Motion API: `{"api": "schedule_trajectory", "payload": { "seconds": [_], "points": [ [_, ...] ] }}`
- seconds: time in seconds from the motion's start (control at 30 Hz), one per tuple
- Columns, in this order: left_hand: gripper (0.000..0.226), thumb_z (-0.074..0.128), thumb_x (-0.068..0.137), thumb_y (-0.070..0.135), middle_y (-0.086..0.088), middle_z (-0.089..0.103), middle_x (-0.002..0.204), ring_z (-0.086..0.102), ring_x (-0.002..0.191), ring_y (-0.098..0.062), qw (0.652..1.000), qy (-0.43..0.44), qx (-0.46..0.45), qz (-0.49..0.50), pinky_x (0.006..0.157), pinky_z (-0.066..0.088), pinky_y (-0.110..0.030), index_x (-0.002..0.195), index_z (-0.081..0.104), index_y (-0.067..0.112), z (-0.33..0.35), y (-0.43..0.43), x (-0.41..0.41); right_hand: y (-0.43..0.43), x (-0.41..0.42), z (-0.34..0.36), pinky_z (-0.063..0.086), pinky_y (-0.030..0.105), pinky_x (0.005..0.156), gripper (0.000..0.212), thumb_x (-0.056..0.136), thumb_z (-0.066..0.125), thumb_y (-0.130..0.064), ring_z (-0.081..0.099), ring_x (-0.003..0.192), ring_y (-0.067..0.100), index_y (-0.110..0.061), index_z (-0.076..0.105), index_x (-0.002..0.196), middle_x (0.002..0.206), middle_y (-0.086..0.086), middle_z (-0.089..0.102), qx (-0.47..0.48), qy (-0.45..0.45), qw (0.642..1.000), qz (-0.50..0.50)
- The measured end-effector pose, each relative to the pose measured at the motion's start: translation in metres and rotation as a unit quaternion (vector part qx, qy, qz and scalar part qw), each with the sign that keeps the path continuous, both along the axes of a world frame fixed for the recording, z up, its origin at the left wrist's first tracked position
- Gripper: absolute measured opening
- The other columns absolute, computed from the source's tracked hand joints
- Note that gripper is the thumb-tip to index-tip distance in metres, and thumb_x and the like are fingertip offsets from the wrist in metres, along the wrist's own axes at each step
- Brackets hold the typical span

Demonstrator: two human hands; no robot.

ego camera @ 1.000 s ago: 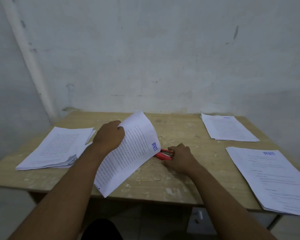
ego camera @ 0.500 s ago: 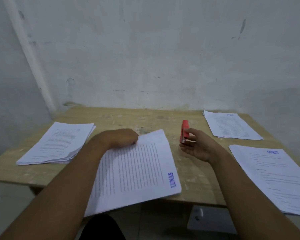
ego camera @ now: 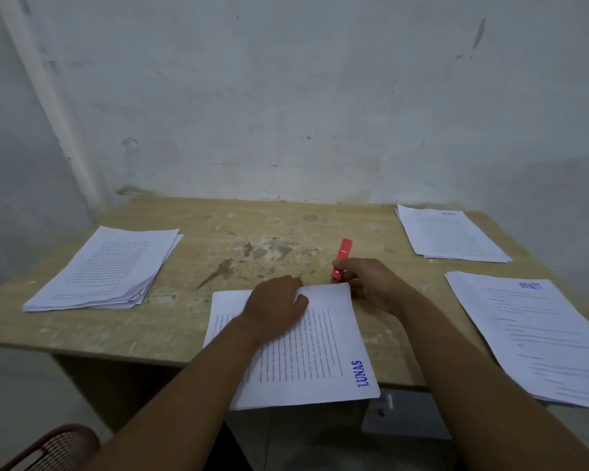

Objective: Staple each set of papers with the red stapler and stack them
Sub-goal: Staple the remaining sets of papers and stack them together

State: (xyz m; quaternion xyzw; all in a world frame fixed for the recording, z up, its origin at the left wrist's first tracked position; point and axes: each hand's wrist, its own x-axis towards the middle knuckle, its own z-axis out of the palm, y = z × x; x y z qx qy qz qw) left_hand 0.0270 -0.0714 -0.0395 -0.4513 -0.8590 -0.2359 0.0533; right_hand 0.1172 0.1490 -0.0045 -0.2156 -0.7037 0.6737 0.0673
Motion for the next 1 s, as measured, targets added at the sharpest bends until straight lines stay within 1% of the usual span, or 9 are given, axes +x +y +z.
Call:
{"api": "schedule_trajectory", "payload": {
  "seconds": [0.07, 0.2, 0.27, 0.33, 0.47, 0.6, 0.7, 0.8, 1.0],
  "points": [
    [0.021, 0.052, 0.098, 0.029, 0.009, 0.044, 0.074, 0.045, 0.07, -0.016, 0.999, 0.016, 0.028, 0.012, 0.066, 0.028, -0.032, 0.08, 0.045, 0.022, -0.005, 0.0, 0.001, -0.001, -0.002, -0.002, 0.057, 0.042, 0.085, 0.032, 0.093, 0.076, -0.039, 0.072, 0.09, 0.028, -0.008, 0.08, 0.099, 0.099, 0.011, 0.08, 0.032, -0.001, 0.999, 0.019],
    [0.027, 0.054, 0.099, 0.028, 0.009, 0.038, 0.071, 0.042, 0.067, -0.017, 0.999, 0.025, 0.044, 0.0, 0.064, 0.025, -0.034, 0.077, 0.04, 0.022, -0.01, 0.001, -0.003, -0.004, -0.004, -0.01, 0.054, 0.042, 0.077, 0.034, 0.092, 0.079, -0.035, 0.069, 0.081, 0.03, -0.001, 0.081, 0.094, 0.093, 0.016, 0.076, 0.012, 0.0, 0.999, 0.047],
    [0.025, 0.054, 0.1, 0.029, 0.009, 0.04, 0.072, 0.042, 0.068, -0.017, 0.999, 0.028, 0.047, 0.0, 0.064, 0.025, -0.034, 0.079, 0.042, 0.022, -0.011, 0.002, -0.004, -0.004, -0.005, -0.012, 0.057, 0.042, 0.079, 0.033, 0.091, 0.081, -0.034, 0.072, 0.083, 0.03, -0.001, 0.081, 0.097, 0.096, 0.015, 0.078, 0.02, 0.008, 0.999, 0.05],
    [0.024, 0.053, 0.1, 0.03, 0.006, 0.044, 0.073, 0.044, 0.068, -0.017, 0.998, 0.033, 0.046, 0.003, 0.064, 0.027, -0.033, 0.08, 0.045, 0.02, -0.013, 0.002, -0.003, -0.002, -0.007, -0.013, 0.06, 0.044, 0.086, 0.029, 0.089, 0.082, -0.034, 0.075, 0.09, 0.03, -0.007, 0.083, 0.099, 0.103, 0.013, 0.08, 0.026, 0.005, 0.998, 0.061],
    [0.025, 0.052, 0.1, 0.031, 0.002, 0.049, 0.074, 0.048, 0.069, -0.019, 0.999, 0.026, 0.048, 0.005, 0.064, 0.031, -0.034, 0.08, 0.048, 0.017, -0.014, 0.001, -0.003, -0.004, -0.009, -0.006, 0.059, 0.042, 0.097, 0.028, 0.089, 0.082, -0.037, 0.076, 0.103, 0.025, -0.018, 0.083, 0.11, 0.11, 0.001, 0.081, 0.099, -0.001, 0.991, 0.087],
    [0.024, 0.051, 0.101, 0.033, 0.001, 0.053, 0.078, 0.05, 0.073, -0.02, 0.999, 0.018, 0.039, 0.001, 0.066, 0.033, -0.036, 0.083, 0.052, 0.017, -0.012, 0.001, -0.003, -0.01, -0.012, -0.002, 0.056, 0.045, 0.104, 0.03, 0.091, 0.081, -0.031, 0.075, 0.109, 0.029, -0.014, 0.08, 0.116, 0.114, 0.005, 0.08, 0.083, 0.02, 0.991, 0.101],
    [0.025, 0.049, 0.102, 0.034, 0.001, 0.054, 0.079, 0.051, 0.073, -0.019, 0.999, 0.009, 0.034, 0.0, 0.067, 0.037, -0.037, 0.083, 0.053, 0.018, -0.012, 0.001, -0.004, -0.013, -0.015, -0.005, 0.055, 0.046, 0.105, 0.032, 0.085, 0.085, -0.037, 0.073, 0.11, 0.026, -0.022, 0.083, 0.113, 0.116, 0.001, 0.079, 0.128, 0.003, 0.987, 0.1],
    [0.029, 0.043, 0.106, 0.036, 0.004, 0.054, 0.078, 0.052, 0.073, -0.017, 0.999, 0.002, 0.036, 0.003, 0.069, 0.041, -0.038, 0.082, 0.052, 0.021, -0.012, 0.001, -0.005, -0.013, -0.017, -0.007, 0.055, 0.046, 0.105, 0.035, 0.08, 0.086, -0.042, 0.073, 0.11, 0.025, -0.025, 0.084, 0.111, 0.116, -0.001, 0.079, 0.137, -0.003, 0.986, 0.098],
    [0.035, 0.037, 0.11, 0.036, 0.007, 0.051, 0.074, 0.051, 0.071, -0.016, 0.998, -0.009, 0.054, 0.011, 0.069, 0.038, -0.035, 0.079, 0.049, 0.025, -0.014, 0.003, -0.006, -0.015, -0.011, -0.011, 0.059, 0.042, 0.097, 0.03, 0.086, 0.085, -0.03, 0.074, 0.106, 0.028, -0.019, 0.082, 0.114, 0.114, 0.003, 0.08, 0.116, 0.011, 0.99, 0.082]
  ]
}}
